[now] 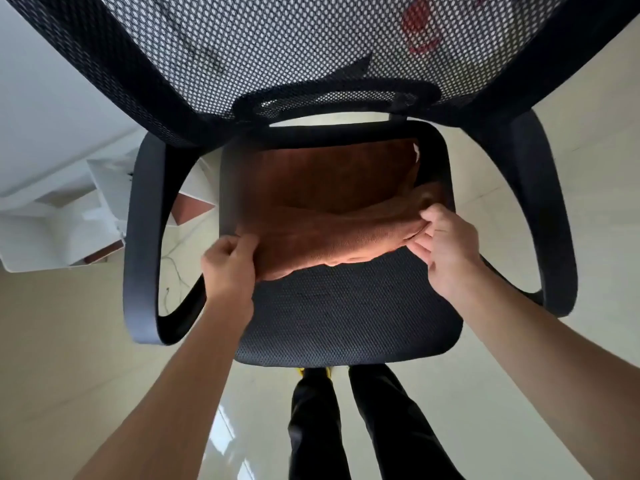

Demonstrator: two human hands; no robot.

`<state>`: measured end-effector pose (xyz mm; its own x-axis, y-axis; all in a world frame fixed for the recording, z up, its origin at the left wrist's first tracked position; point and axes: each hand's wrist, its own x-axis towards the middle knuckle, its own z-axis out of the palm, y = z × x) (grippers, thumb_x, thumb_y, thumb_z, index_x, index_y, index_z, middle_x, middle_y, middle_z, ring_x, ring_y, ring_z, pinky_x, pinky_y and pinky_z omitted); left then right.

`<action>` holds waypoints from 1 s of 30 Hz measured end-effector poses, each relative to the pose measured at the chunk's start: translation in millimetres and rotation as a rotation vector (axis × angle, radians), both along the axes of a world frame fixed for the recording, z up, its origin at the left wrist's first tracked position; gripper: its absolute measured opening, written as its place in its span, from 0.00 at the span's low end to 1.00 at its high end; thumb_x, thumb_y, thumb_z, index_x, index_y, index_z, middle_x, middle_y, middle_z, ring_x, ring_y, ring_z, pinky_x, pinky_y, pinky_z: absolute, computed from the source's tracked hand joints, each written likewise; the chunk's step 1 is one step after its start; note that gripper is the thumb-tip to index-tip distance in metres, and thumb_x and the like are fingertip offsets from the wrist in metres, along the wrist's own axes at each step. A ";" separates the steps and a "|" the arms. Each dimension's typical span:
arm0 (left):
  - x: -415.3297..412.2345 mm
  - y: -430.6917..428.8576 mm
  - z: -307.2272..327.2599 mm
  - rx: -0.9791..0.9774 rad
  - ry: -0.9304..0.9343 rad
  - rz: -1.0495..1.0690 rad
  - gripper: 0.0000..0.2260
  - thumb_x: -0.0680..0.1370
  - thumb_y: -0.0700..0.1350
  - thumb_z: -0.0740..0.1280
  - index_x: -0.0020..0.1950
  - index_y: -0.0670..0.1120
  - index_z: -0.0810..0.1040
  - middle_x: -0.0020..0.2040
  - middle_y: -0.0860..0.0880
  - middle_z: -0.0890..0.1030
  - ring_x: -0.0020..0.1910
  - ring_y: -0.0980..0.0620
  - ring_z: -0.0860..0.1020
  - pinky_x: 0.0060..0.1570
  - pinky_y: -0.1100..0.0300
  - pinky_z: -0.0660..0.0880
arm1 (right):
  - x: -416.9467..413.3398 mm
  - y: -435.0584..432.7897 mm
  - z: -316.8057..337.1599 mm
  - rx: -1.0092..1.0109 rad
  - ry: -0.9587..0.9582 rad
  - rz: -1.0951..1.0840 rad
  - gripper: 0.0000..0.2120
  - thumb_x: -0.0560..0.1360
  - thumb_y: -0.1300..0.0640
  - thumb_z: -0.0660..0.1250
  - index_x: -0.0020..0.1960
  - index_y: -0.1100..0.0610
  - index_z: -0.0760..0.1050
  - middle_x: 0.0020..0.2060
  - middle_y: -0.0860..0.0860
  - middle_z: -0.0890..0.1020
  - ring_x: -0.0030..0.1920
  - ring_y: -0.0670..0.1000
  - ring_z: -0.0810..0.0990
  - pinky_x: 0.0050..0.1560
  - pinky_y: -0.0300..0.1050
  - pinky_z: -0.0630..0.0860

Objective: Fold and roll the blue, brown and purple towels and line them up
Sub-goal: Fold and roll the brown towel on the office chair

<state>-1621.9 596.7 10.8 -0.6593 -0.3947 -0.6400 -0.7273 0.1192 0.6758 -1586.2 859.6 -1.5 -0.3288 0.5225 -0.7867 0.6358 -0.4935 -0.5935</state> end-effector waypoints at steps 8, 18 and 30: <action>-88.9 -2.8 -1.9 0.406 -0.136 0.221 0.17 0.71 0.43 0.73 0.59 0.41 0.79 0.52 0.45 0.83 0.48 0.47 0.83 0.40 0.56 0.80 | -77.9 28.8 3.0 0.049 -0.047 0.105 0.09 0.78 0.50 0.65 0.53 0.54 0.78 0.50 0.53 0.82 0.48 0.54 0.82 0.42 0.48 0.80; -8.1 17.7 -47.4 -0.073 -0.057 -0.321 0.20 0.63 0.53 0.78 0.50 0.50 0.76 0.45 0.51 0.82 0.44 0.51 0.80 0.45 0.57 0.76 | -18.1 -1.1 -36.0 -0.235 -0.177 0.297 0.11 0.72 0.48 0.73 0.51 0.51 0.80 0.46 0.49 0.84 0.47 0.47 0.84 0.40 0.45 0.77; -44.8 39.7 -46.0 -0.190 0.055 -0.432 0.24 0.67 0.54 0.74 0.61 0.53 0.72 0.55 0.49 0.79 0.54 0.48 0.77 0.55 0.52 0.76 | -31.1 5.3 -25.0 -0.196 -0.034 0.033 0.07 0.76 0.54 0.63 0.48 0.56 0.78 0.43 0.54 0.85 0.43 0.54 0.85 0.44 0.50 0.80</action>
<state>-1666.7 636.5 -35.2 -0.8201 -0.1833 -0.5421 -0.5472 0.5284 0.6491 -1617.3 864.9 -26.4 -0.3146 0.3476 -0.8833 0.6718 -0.5759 -0.4658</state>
